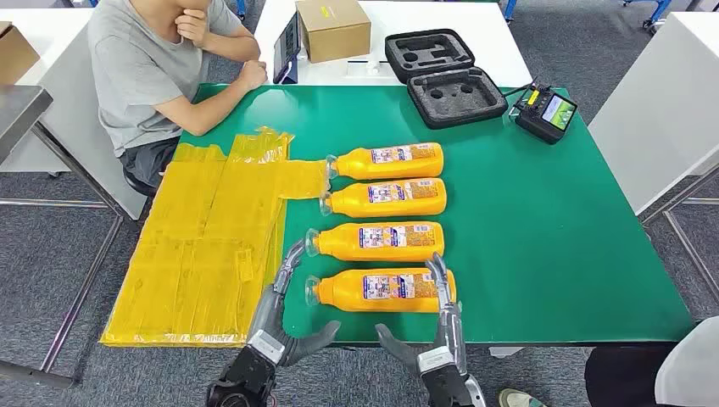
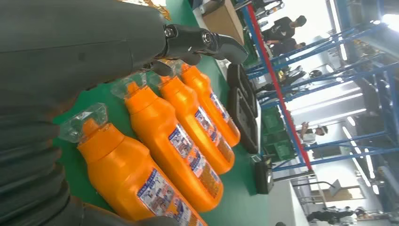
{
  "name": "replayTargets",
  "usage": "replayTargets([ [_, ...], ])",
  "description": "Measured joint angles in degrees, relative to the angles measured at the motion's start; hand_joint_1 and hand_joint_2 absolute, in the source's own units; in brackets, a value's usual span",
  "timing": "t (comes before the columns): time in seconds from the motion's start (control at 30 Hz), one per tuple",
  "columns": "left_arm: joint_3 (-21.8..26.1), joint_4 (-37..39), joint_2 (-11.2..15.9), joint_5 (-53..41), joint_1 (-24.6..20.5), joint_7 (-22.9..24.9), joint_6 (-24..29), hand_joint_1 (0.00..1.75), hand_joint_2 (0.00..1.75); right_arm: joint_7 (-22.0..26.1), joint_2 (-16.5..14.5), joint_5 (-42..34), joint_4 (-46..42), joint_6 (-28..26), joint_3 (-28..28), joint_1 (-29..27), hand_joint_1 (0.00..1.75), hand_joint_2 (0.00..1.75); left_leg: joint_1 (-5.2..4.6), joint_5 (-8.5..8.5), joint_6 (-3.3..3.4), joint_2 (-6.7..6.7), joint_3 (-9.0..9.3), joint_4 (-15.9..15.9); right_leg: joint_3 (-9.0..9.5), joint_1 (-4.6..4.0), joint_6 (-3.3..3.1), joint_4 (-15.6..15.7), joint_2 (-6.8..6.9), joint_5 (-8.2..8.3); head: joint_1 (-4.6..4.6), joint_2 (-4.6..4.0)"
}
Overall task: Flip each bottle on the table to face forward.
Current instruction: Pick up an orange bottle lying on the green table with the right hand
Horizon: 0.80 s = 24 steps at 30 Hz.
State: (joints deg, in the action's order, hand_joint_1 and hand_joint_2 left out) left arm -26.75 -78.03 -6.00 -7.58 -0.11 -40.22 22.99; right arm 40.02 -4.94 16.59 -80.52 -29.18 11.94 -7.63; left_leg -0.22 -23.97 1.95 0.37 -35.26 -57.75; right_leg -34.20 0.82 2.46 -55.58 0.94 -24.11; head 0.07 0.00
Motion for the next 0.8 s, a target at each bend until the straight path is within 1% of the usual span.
replayTargets([
  [0.1, 0.03, 1.03, -0.11, 0.01, -0.7, 0.0, -0.04, 0.0, 1.75, 0.0, 0.05, -0.14, 0.51, -0.03, 0.65, 0.61, 0.0, 1.75, 0.0, 0.02, 0.01, 0.0, 0.0, 0.0, 0.0, 0.0, 0.0, 0.0, 0.0, 0.0, -0.02, 0.0],
  [0.27, 0.07, 3.58, -0.63, 0.03, -3.13, 0.0, -1.39, 0.0, 1.75, 0.0, 0.29, -1.16, 1.24, -0.89, 0.97, 1.86, 0.0, 1.75, 0.0, 0.04, 0.03, -0.01, 0.01, 0.0, 0.01, 0.01, 0.0, 0.0, 0.01, 0.01, -0.01, 0.0],
  [0.3, 0.06, 4.24, -0.76, 0.05, -3.69, 0.0, -1.69, 0.14, 1.75, 0.0, 0.41, -1.5, 1.23, -1.07, 0.96, 1.88, 0.38, 1.75, -0.01, 0.04, 0.03, -0.01, 0.01, 0.0, 0.01, 0.01, 0.01, 0.0, 0.01, 0.01, -0.01, 0.0],
  [0.33, 0.05, 4.93, -0.9, 0.07, -4.25, 0.0, -1.95, 0.39, 1.75, 0.0, 0.57, -1.85, 1.19, -1.21, 0.94, 1.86, 0.81, 1.75, -0.01, 0.04, 0.03, -0.01, 0.01, 0.0, 0.01, 0.01, 0.01, 0.0, 0.0, 0.01, -0.01, 0.0],
  [0.37, 0.05, 5.56, -1.02, 0.07, -4.76, 0.0, -2.09, 0.43, 1.75, 0.0, 0.73, -2.12, 1.13, -1.31, 0.92, 1.83, 1.23, 1.75, -0.01, 0.04, 0.03, -0.01, 0.0, 0.0, 0.01, 0.01, 0.01, 0.0, 0.0, 0.01, -0.01, 0.0],
  [0.4, 0.04, 6.12, -1.13, 0.11, -5.2, 0.0, -2.18, 0.44, 1.75, 0.0, 0.88, -2.37, 1.04, -1.38, 0.9, 1.79, 1.59, 1.75, -0.01, 0.03, 0.03, 0.0, 0.0, 0.0, 0.01, 0.01, 0.02, 0.0, 0.0, 0.01, -0.01, 0.0],
  [0.43, 0.03, 6.62, -1.24, 0.19, -5.59, 0.0, -2.23, 0.31, 1.75, 0.0, 1.03, -2.58, 0.95, -1.46, 0.87, 1.74, 1.58, 1.75, -0.02, 0.03, 0.03, 0.0, 0.0, -0.01, 0.0, 0.02, 0.02, 0.0, 0.0, 0.02, -0.01, 0.0],
  [0.47, 0.03, 7.05, -1.33, 0.32, -5.94, 0.0, -2.33, 0.08, 1.75, 0.0, 1.16, -2.73, 0.87, -1.6, 0.85, 1.7, 1.51, 1.75, -0.02, 0.03, 0.03, 0.0, 0.0, -0.01, 0.0, 0.02, 0.02, 0.0, 0.0, 0.02, -0.02, 0.0],
  [0.5, 0.03, 7.46, -1.44, 0.44, -6.26, 0.0, -2.47, 0.04, 1.75, 0.0, 1.26, -2.84, 0.82, -1.81, 0.84, 1.66, 1.1, 1.75, -0.02, 0.03, 0.03, 0.0, 0.0, -0.01, 0.0, 0.01, 0.02, 0.0, 0.0, 0.02, -0.02, 0.0],
  [0.6, 0.03, 8.46, -1.85, 0.59, -7.16, 0.0, -2.91, 0.0, 1.75, 0.0, 1.44, -2.79, 0.79, -2.5, 0.82, 1.64, 0.0, 1.75, -0.02, 0.03, 0.03, 0.0, 0.0, -0.01, 0.0, 0.01, 0.02, 0.0, 0.0, 0.01, -0.02, 0.0],
  [0.8, 0.08, 10.1, -2.48, 0.61, -8.9, 0.0, -2.64, 0.0, 1.75, 0.0, 1.35, -2.55, 0.77, -2.66, 0.28, 1.68, 0.0, 1.75, -0.01, 0.03, 0.03, 0.0, 0.01, -0.01, 0.01, 0.0, 0.02, 0.0, 0.0, 0.02, -0.02, 0.0],
])
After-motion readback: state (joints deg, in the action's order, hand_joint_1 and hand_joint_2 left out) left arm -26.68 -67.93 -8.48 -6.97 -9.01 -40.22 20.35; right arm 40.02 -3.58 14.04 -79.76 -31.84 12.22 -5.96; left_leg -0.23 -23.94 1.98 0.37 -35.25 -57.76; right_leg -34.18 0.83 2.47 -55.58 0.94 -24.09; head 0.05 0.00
